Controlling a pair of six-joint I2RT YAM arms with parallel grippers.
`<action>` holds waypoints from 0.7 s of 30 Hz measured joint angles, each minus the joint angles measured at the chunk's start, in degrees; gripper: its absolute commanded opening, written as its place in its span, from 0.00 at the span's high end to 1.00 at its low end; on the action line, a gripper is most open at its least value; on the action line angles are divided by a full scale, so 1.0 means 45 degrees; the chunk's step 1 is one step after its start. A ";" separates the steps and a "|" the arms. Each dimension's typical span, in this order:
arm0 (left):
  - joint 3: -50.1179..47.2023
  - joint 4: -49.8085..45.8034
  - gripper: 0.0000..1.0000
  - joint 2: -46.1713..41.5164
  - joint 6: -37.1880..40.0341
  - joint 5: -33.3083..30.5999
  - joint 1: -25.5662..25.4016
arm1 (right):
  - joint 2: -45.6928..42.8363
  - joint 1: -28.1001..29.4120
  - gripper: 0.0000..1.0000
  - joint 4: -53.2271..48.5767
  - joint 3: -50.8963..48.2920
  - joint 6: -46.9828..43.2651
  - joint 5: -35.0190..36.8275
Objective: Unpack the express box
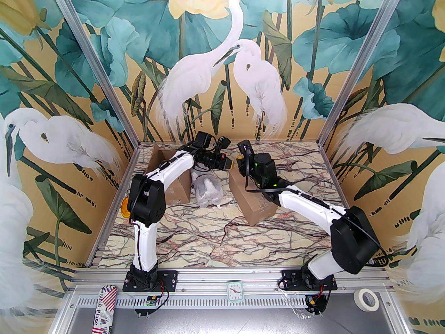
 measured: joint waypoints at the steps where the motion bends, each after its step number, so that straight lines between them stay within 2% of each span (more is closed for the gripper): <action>1: 0.0000 0.0000 0.91 0.0000 -0.0005 0.0024 -0.0005 | -0.0078 0.0000 1.00 -0.0107 -0.0015 -0.0005 -0.0029; 4: -0.0087 0.0083 0.91 -0.0024 -0.0005 0.0068 -0.0010 | -0.0238 0.0058 1.00 -0.0335 -0.0068 -0.0005 -0.0126; 7: -0.0826 0.0209 0.87 -0.0219 -0.0044 -0.0199 0.0044 | -0.0534 0.0058 1.00 -0.0466 -0.0345 0.0010 -0.0306; 9: -0.1457 0.0238 0.76 -0.0486 -0.0073 -0.0248 0.0141 | -0.0772 0.0083 1.00 -0.0476 -0.0525 0.0015 -0.0568; 11: -0.1982 0.0185 0.58 -0.0835 -0.0015 -0.0403 0.0189 | -0.0942 0.0083 1.00 -0.0495 -0.0617 0.0015 -0.0903; 12: -0.2161 0.0097 0.54 -0.0981 -0.0010 -0.0457 0.0189 | -0.0971 0.0078 1.00 -0.0510 -0.0631 0.0019 -0.1010; 21: -0.1710 -0.0471 0.41 -0.1613 0.0748 -0.0452 0.0141 | -0.0981 0.0044 1.00 -0.0563 -0.0665 0.0015 -0.2103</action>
